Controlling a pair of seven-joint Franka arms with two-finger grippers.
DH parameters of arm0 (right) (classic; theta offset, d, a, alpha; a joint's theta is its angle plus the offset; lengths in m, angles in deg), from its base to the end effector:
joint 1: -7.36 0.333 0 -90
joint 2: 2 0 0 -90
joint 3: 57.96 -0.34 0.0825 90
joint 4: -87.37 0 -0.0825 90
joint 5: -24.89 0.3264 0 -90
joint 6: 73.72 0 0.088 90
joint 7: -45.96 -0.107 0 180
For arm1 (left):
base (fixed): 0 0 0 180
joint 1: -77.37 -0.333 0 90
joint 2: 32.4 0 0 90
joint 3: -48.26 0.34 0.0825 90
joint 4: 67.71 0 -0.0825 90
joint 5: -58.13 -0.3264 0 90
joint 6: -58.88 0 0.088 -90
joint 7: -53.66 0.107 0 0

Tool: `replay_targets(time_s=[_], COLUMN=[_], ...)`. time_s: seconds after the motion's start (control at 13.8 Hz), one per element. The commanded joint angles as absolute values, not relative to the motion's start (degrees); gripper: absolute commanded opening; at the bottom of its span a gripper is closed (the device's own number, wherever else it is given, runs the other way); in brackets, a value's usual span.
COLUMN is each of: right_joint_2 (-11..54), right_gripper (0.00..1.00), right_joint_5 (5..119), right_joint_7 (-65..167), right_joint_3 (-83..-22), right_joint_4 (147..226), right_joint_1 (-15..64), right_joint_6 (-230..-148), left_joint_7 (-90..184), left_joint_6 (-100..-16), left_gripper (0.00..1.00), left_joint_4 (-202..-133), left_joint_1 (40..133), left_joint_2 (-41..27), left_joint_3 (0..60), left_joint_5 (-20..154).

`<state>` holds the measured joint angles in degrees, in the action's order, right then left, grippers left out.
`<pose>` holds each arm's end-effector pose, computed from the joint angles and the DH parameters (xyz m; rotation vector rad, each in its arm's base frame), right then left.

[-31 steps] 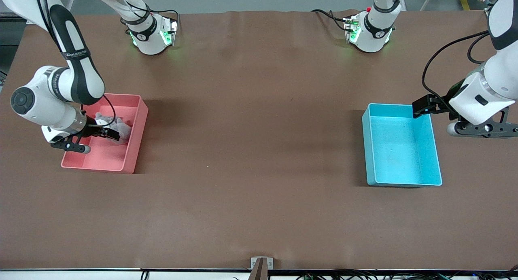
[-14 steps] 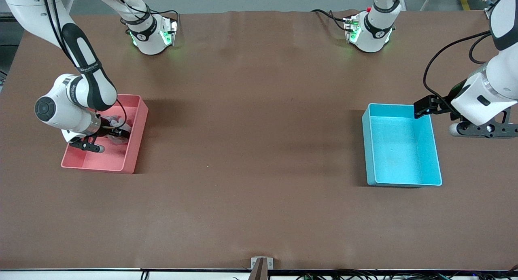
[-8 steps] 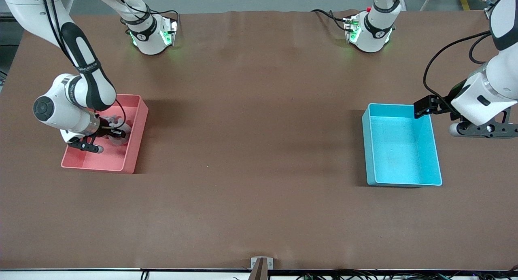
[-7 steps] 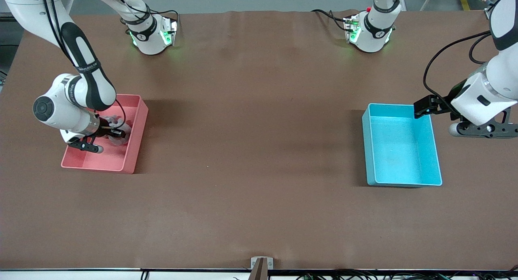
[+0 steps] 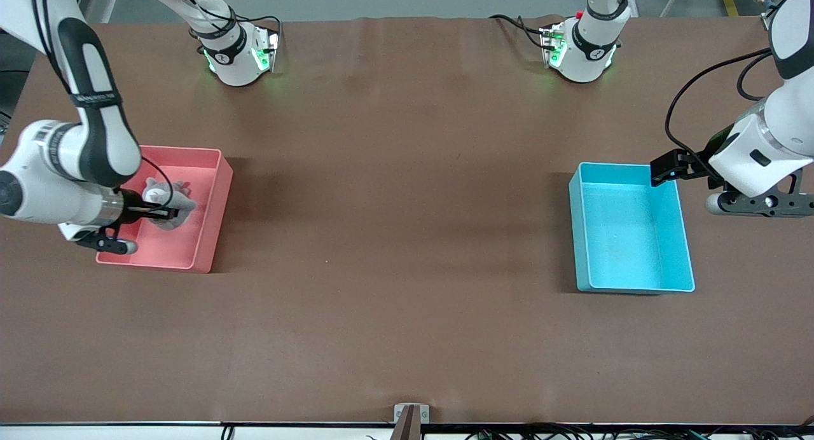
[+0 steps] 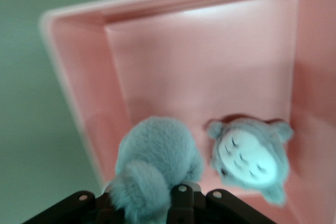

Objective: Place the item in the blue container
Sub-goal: 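Lift the plush with the right gripper and carry it to mid-table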

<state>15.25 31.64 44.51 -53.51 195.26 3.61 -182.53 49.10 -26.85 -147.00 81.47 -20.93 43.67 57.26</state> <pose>0.5446 -0.0667 0.3861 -2.9954 0.3341 0.4219 0.5487 -0.0767 0.6140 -3.1274 0.1106 0.1357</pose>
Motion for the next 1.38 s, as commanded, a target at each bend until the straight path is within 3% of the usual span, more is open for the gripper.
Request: replay_targets(time_s=[0.0,0.29,0.58,0.8,1.3], right_joint_2=[14.70,13.47,14.78,19.51,29.54], right_gripper=[0.02,0.02,0.02,0.02,0.04], right_joint_5=[31.74,33.93,37.46,37.02,34.39], right_joint_7=[37.20,13.67,-7.96,-20.36,-33.13], right_joint_3=[-54.44,-54.53,-54.44,-54.35,-54.09], right_joint_4=[187.41,185.10,185.37,185.37,185.28], right_joint_1=[4.62,17.60,31.14,39.41,48.04], right_joint_6=[-173.42,-172.24,-182.59,-191.64,-205.55], left_joint_7=[49.97,49.97,49.97,49.97,49.97], left_joint_6=[-26.28,-26.28,-26.28,-26.28,-26.28], left_gripper=[1.00,1.00,1.00,1.00,1.00], left_joint_4=[-145.66,-145.75,-145.66,-145.75,-145.75], left_joint_1=[81.24,81.15,81.15,81.15,81.15], left_joint_2=[-20.44,-20.44,-20.44,-20.44,-20.44], left_joint_3=[43.78,43.78,43.87,43.87,43.87], left_joint_5=[58.31,58.22,58.31,58.31,58.31])
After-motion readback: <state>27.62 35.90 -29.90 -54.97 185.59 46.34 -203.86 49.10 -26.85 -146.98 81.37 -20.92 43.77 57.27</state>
